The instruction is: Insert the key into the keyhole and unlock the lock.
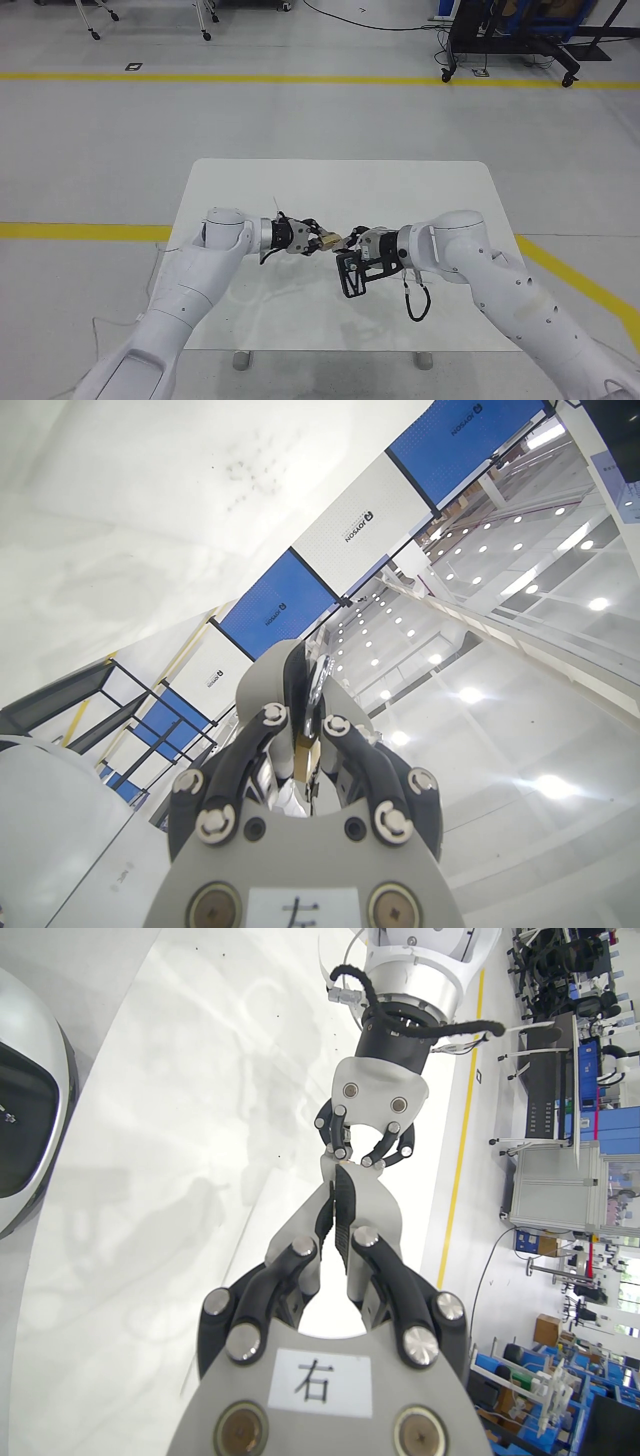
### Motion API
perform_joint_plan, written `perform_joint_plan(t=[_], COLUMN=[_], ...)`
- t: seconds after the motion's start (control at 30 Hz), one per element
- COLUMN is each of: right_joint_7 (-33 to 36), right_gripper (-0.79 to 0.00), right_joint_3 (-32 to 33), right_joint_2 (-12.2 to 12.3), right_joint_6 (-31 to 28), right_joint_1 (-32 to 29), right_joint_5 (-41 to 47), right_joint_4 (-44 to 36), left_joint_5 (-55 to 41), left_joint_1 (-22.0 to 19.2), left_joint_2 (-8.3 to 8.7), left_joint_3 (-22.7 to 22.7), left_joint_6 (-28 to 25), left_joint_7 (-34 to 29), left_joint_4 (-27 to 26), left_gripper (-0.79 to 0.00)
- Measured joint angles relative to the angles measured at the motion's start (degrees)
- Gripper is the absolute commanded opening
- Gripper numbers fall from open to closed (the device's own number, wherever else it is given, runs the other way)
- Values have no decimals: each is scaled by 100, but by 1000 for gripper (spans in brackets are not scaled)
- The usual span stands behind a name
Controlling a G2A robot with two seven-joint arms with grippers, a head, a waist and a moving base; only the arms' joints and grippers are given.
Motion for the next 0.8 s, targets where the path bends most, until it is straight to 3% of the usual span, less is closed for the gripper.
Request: perform_joint_plan(t=[0.8], right_joint_7=[-9], right_gripper=[-785], right_joint_3=[-347], right_joint_2=[85], right_joint_6=[0], right_joint_1=[375], right_joint_5=[15], right_joint_4=[297], left_joint_5=[-37], left_joint_1=[-36], left_joint_2=[63], left_joint_3=[130], left_joint_6=[-46], left_joint_7=[-121], left_joint_4=[-48], left_gripper=[-785])
